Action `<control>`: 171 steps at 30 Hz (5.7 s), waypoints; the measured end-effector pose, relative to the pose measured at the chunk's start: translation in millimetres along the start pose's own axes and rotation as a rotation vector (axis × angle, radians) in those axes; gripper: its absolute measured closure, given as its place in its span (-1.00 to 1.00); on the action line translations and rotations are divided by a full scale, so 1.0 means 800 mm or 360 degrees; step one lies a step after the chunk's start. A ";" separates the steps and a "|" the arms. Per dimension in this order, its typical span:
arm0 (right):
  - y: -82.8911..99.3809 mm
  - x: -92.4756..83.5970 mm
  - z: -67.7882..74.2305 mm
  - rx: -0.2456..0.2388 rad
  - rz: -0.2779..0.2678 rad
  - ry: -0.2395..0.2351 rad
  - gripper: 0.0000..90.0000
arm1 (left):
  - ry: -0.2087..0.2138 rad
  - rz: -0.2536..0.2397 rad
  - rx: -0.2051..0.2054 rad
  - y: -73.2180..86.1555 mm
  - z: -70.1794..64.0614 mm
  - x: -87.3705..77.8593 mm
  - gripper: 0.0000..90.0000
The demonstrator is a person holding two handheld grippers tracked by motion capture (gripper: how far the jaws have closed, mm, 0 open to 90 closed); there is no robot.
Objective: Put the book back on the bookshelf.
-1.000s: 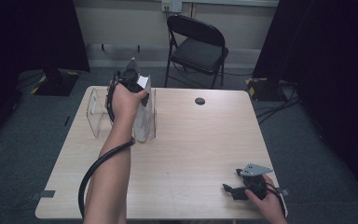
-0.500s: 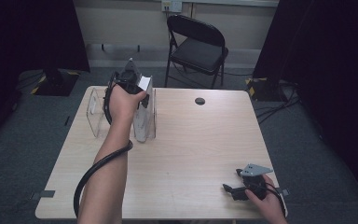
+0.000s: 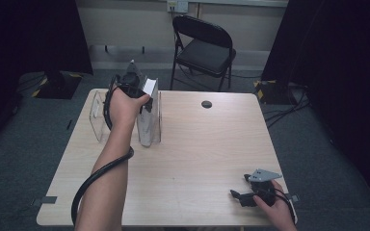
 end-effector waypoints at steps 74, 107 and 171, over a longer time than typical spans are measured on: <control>0.000 0.000 0.000 -0.0001 -0.0003 0.0005 -0.69 | 0.0201 -0.0015 0.0240 0.091 0.019 -0.016 -0.25; 0.000 0.000 0.000 -0.0003 0.0000 0.0005 -0.69 | 0.0357 -0.0056 0.0329 0.135 0.017 0.026 -0.24; 0.000 0.000 0.001 -0.0007 0.0002 -0.0001 -0.69 | 0.0334 -0.0046 0.0371 0.205 0.031 0.120 -0.26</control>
Point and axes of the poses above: each handheld gripper's, and its own axes: x roughly forward along the jaws, y roughly out of its underside, z roughly to its left, the point moved 5 cm from there along x, roughly forward along the jaws, and after that the axes turned 2 degrees about -y, right-handed, at the moved point
